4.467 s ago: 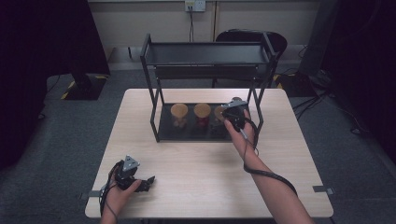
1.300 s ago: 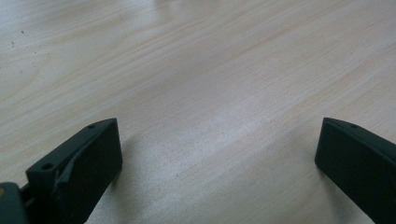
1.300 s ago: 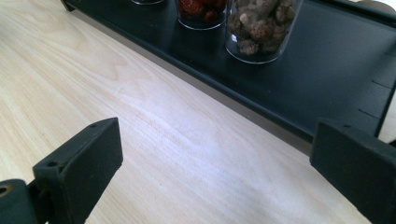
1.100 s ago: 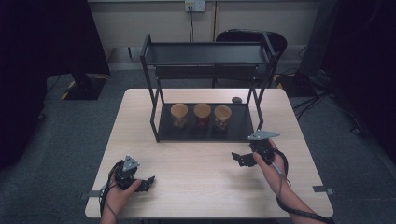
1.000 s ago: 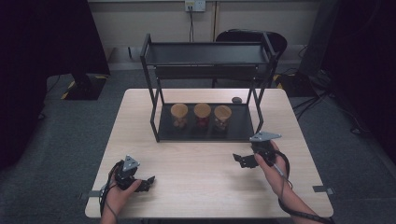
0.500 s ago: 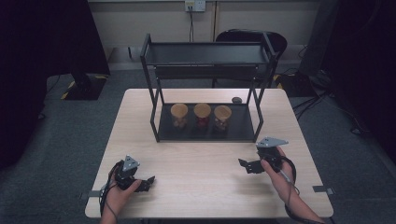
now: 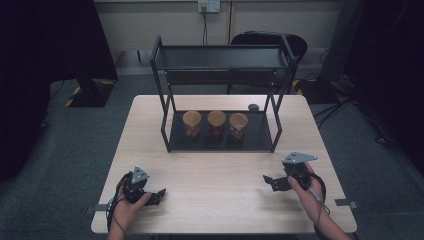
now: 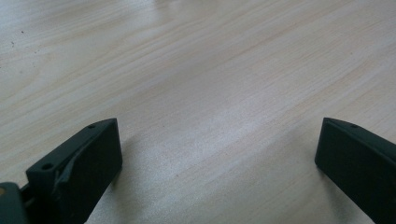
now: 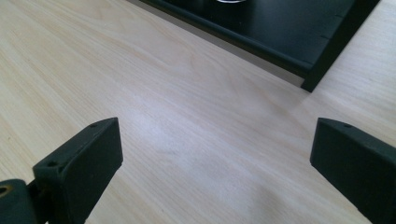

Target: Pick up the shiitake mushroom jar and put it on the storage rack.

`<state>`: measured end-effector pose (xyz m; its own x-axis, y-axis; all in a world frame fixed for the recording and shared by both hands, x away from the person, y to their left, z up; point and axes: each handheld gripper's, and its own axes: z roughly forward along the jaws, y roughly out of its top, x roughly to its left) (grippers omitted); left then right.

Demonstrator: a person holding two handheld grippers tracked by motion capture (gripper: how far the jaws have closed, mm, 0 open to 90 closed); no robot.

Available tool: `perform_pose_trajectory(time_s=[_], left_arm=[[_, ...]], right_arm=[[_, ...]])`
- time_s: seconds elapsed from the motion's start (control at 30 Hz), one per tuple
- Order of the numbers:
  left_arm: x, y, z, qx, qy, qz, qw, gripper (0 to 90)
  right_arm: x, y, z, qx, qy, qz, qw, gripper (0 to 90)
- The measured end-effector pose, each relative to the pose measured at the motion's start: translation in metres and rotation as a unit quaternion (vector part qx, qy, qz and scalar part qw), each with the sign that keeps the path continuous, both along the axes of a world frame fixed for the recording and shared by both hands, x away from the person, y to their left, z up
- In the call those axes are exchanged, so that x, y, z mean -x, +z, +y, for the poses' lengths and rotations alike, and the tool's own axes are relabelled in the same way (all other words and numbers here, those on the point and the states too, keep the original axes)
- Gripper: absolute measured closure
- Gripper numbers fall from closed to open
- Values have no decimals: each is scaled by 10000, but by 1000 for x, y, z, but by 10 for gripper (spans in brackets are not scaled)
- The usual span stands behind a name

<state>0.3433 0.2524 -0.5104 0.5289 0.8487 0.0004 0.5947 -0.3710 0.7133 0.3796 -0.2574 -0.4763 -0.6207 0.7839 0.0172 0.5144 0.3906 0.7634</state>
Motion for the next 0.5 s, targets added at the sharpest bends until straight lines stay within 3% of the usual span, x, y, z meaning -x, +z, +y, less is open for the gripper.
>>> perform_pose_trajectory(time_s=[0.5], left_arm=[[0, 0, 0, 1, 1, 0, 10000, 3]], right_arm=[[23, -13, -36, 188, 16, 34, 9998, 16]])
